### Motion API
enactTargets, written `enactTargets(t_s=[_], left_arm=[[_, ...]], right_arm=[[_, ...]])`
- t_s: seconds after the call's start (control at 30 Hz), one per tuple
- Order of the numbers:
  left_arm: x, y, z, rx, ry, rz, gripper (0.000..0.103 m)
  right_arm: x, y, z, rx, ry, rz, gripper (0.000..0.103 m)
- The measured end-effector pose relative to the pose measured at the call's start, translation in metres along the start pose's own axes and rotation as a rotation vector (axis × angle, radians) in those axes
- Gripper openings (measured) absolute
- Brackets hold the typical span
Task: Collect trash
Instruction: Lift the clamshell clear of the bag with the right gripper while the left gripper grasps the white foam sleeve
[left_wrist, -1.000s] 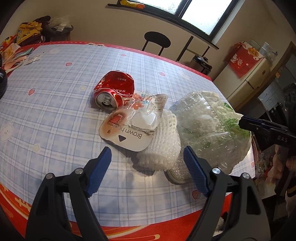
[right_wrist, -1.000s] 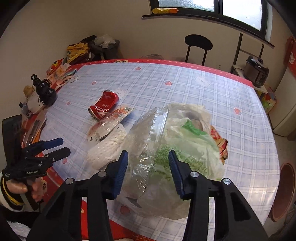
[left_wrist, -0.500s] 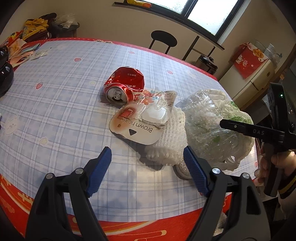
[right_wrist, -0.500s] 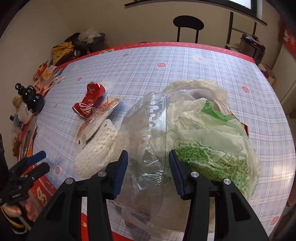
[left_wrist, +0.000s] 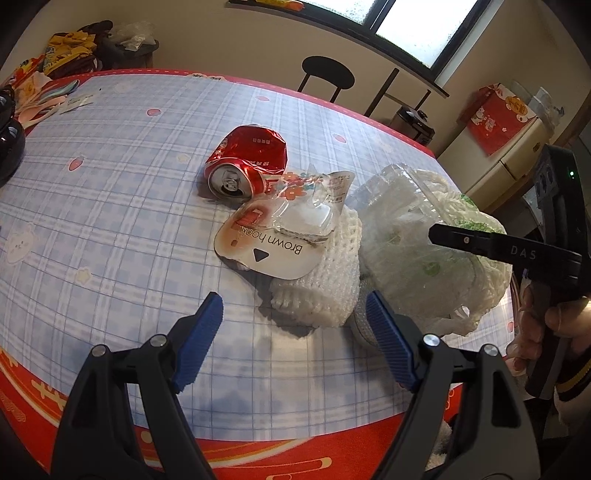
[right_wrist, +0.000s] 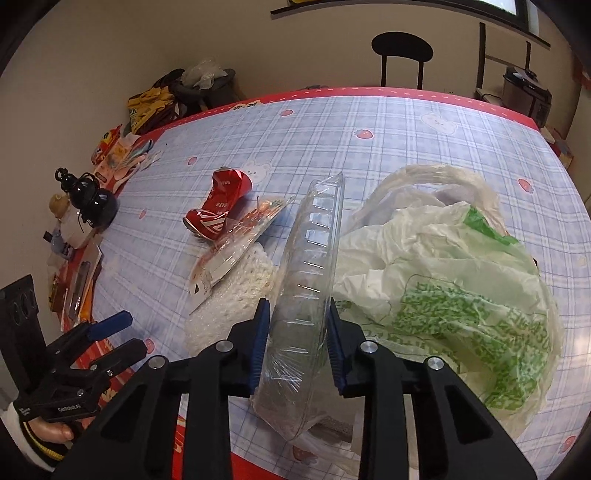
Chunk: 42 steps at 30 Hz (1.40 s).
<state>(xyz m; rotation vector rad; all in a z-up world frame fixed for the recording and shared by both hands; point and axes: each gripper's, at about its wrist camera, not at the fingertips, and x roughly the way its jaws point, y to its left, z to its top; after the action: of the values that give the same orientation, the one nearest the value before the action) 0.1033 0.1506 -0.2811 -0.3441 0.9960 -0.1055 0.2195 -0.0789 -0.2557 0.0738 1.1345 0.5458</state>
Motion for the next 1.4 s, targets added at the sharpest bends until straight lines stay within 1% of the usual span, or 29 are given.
enactTargets(t_s=[0.13, 0.27, 0.33, 0.4, 0.5, 0.63, 0.73, 0.8, 0.93, 0.97, 1.03, 1.07, 1.1, 1.2, 1.27, 1.4], left_arm=[[0.003, 0.001, -0.002, -0.001, 0.010, 0.002, 0.079], [0.007, 0.000, -0.004, 0.005, 0.026, -0.008, 0.079], [0.011, -0.005, -0.005, 0.017, 0.041, -0.021, 0.079], [0.018, -0.008, -0.006, 0.017, 0.062, -0.042, 0.079], [0.034, -0.010, -0.007, -0.005, 0.097, -0.053, 0.079], [0.055, -0.012, -0.002, -0.015, 0.131, -0.062, 0.079], [0.072, -0.014, 0.001, -0.021, 0.154, -0.047, 0.078], [0.082, -0.013, 0.002, -0.038, 0.167, -0.041, 0.075], [0.097, -0.011, 0.004, -0.057, 0.184, -0.016, 0.075], [0.100, -0.010, 0.004, -0.056, 0.189, -0.014, 0.074], [0.101, -0.012, 0.004, -0.037, 0.184, -0.012, 0.058], [0.100, -0.015, 0.003, -0.022, 0.194, -0.006, 0.052], [0.098, -0.016, 0.002, -0.011, 0.187, 0.000, 0.045], [0.089, -0.017, -0.003, -0.004, 0.196, -0.033, 0.032], [0.081, -0.013, -0.008, -0.015, 0.213, -0.073, 0.029], [0.059, -0.007, -0.017, -0.022, 0.229, -0.115, 0.027]], right_arm=[[-0.023, 0.005, -0.002, 0.014, -0.064, 0.044, 0.022], [-0.053, 0.002, -0.007, 0.062, -0.145, 0.090, 0.019], [-0.064, 0.000, -0.010, 0.083, -0.168, 0.131, 0.015], [-0.073, -0.003, -0.013, 0.097, -0.187, 0.153, 0.013], [-0.081, -0.008, -0.017, 0.130, -0.206, 0.176, 0.010], [-0.093, -0.009, -0.023, 0.136, -0.227, 0.200, 0.009], [-0.101, -0.007, -0.027, 0.128, -0.244, 0.210, 0.009], [-0.104, -0.006, -0.028, 0.126, -0.250, 0.212, 0.009], [-0.110, -0.006, -0.031, 0.110, -0.256, 0.201, 0.009], [-0.111, -0.006, -0.032, 0.108, -0.257, 0.198, 0.009], [-0.112, -0.005, -0.032, 0.108, -0.261, 0.198, 0.009], [-0.114, -0.005, -0.032, 0.110, -0.262, 0.202, 0.009], [-0.114, -0.005, -0.031, 0.111, -0.263, 0.206, 0.009], [-0.119, -0.001, -0.029, 0.103, -0.277, 0.215, 0.009], [-0.124, 0.002, -0.027, 0.093, -0.294, 0.225, 0.009], [-0.133, 0.008, -0.024, 0.078, -0.321, 0.252, 0.009]])
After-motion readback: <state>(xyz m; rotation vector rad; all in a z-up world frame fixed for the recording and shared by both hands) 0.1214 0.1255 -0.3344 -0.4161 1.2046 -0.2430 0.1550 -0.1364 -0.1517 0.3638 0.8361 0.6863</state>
